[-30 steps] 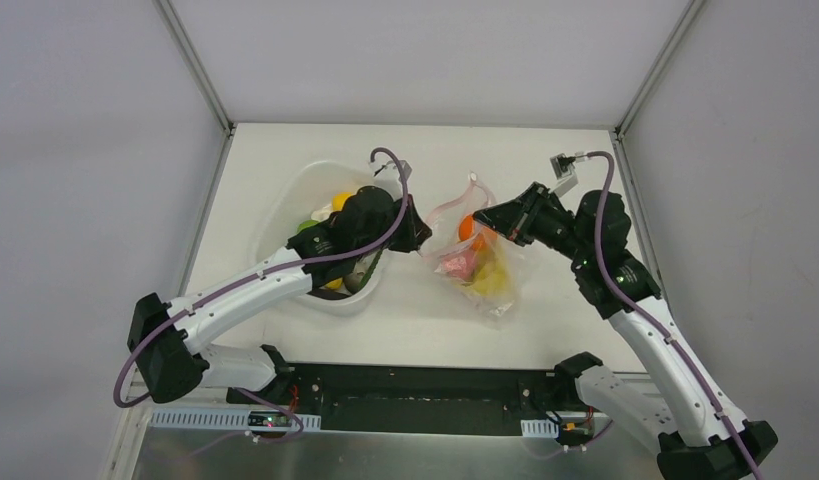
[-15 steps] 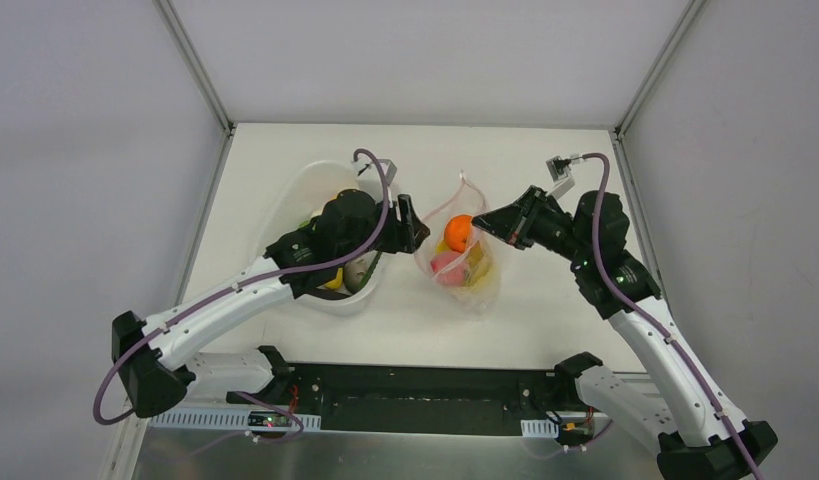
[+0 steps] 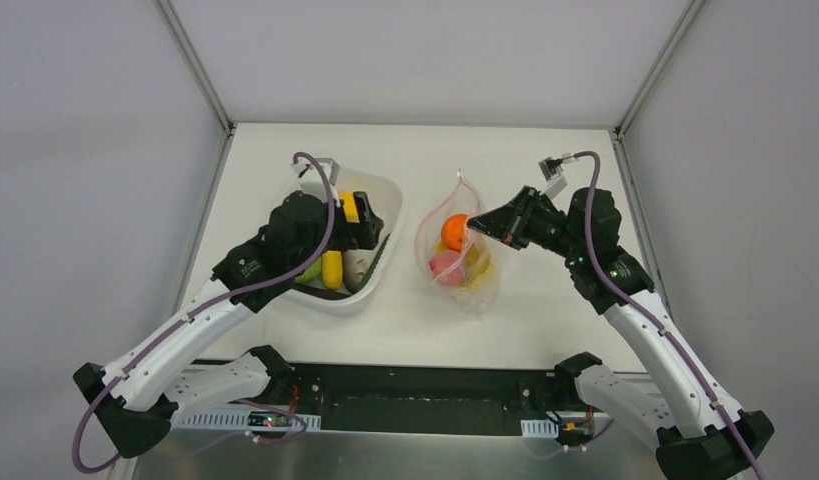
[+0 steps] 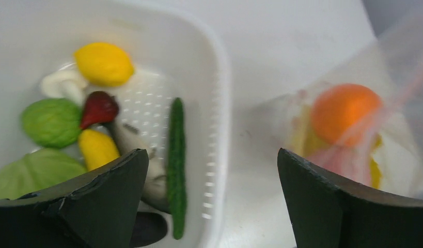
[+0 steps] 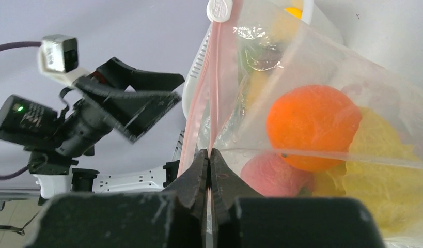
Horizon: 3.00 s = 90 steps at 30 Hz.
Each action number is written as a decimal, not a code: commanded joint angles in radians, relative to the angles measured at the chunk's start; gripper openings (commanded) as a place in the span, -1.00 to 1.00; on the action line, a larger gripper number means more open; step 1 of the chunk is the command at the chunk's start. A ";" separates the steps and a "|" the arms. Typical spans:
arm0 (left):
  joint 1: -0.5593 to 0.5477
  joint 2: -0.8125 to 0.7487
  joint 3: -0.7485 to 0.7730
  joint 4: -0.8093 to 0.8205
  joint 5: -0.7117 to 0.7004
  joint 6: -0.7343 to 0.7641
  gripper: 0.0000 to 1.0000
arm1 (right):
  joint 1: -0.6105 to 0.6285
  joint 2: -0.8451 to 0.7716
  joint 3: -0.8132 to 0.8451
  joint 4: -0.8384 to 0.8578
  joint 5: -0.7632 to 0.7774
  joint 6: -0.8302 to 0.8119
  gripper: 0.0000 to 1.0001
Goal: Place the food in the zip-top bag and seal the zipper
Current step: Pick up the fake fruit from the bin, then place the fake fruit in the zipper food storage bag.
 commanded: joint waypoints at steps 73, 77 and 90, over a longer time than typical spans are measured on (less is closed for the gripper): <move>0.443 0.431 -0.076 0.360 0.115 -0.155 -0.31 | 0.000 0.004 -0.039 -0.016 0.020 0.046 -0.98; 0.411 0.333 -0.102 0.363 0.169 -0.133 -0.33 | 0.001 -0.010 -0.044 0.003 0.025 0.050 -0.98; 0.222 0.091 -0.005 0.233 0.186 -0.078 -0.25 | 0.105 0.027 0.106 -0.116 0.200 -0.040 -1.00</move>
